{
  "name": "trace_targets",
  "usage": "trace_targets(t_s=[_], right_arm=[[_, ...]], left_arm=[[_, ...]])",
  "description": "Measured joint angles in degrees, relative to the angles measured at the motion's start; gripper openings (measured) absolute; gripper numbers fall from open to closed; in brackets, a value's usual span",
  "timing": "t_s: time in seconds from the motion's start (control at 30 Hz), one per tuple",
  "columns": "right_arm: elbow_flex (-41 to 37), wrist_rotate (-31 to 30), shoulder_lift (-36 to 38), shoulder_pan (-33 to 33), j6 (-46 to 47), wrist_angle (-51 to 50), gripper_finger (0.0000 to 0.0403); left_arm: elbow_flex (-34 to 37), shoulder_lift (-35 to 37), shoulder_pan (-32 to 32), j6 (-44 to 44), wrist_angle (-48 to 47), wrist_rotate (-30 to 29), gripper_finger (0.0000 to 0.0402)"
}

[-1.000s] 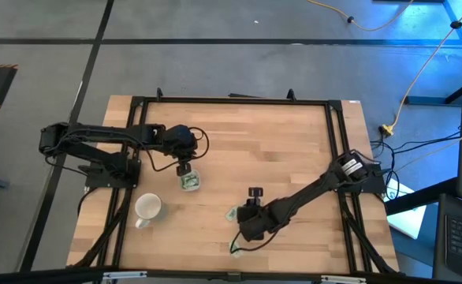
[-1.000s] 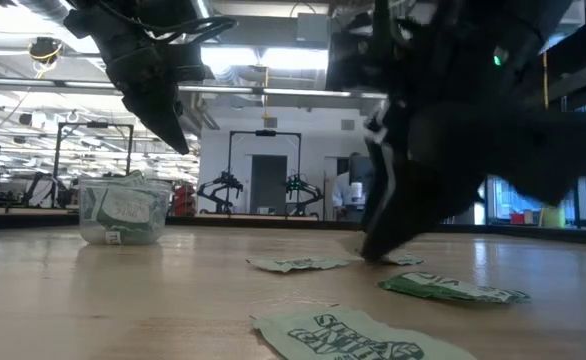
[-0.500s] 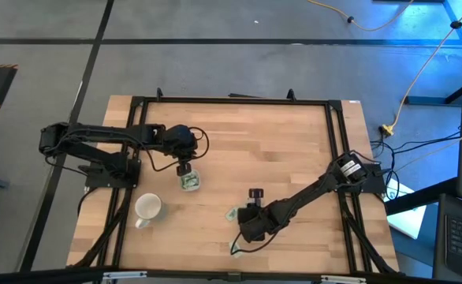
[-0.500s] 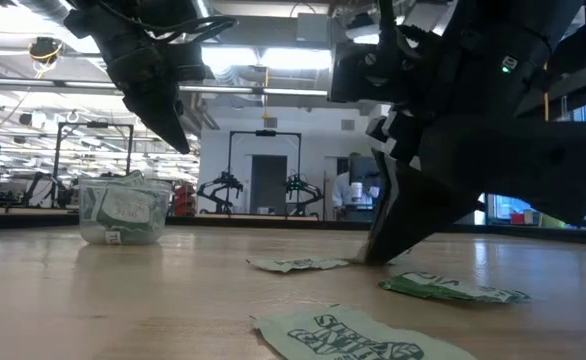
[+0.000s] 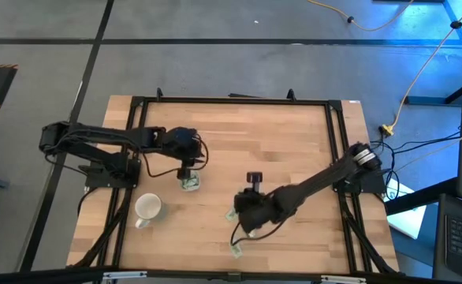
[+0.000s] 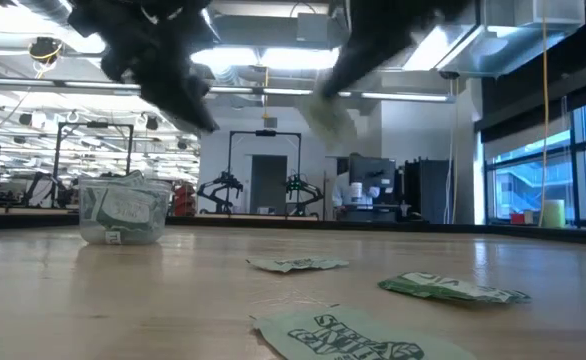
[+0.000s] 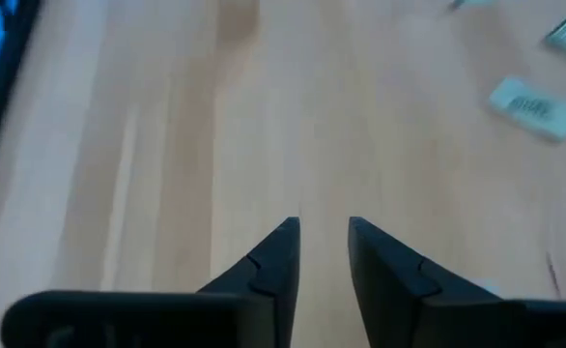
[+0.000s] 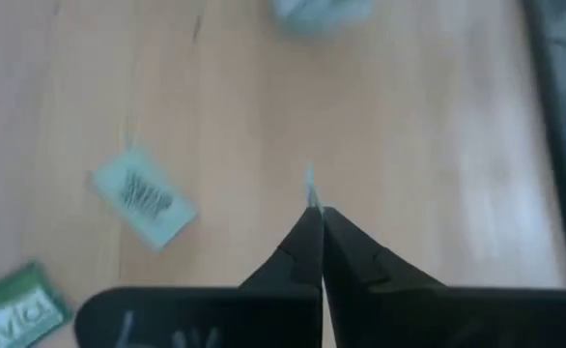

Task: Pick and place Stevia / Truvia into bins
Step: Put the green stevia packet into the transparent container

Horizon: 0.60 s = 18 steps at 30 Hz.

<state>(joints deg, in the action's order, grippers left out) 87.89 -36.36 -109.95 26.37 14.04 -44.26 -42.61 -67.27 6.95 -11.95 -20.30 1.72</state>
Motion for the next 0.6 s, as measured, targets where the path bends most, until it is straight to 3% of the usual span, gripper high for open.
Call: trace_targets(t_s=[0.13, 0.33, 0.6], right_arm=[[-0.1, 1.0, 4.4, -2.4, -1.6, 4.5, 0.0002], [-0.2, 8.2, 6.9, -5.7, -6.4, 13.5, 0.0002], [-0.2, 11.1, 6.9, -7.5, -10.1, 18.8, 0.0002]], left_arm=[[0.0, -1.0, -2.6, -7.3, 8.7, 3.6, 0.0105], [0.0, -4.0, -6.6, -14.6, 18.2, 12.6, 0.0129], [0.1, -8.2, -10.2, -16.8, 23.7, 13.3, 0.0135]])
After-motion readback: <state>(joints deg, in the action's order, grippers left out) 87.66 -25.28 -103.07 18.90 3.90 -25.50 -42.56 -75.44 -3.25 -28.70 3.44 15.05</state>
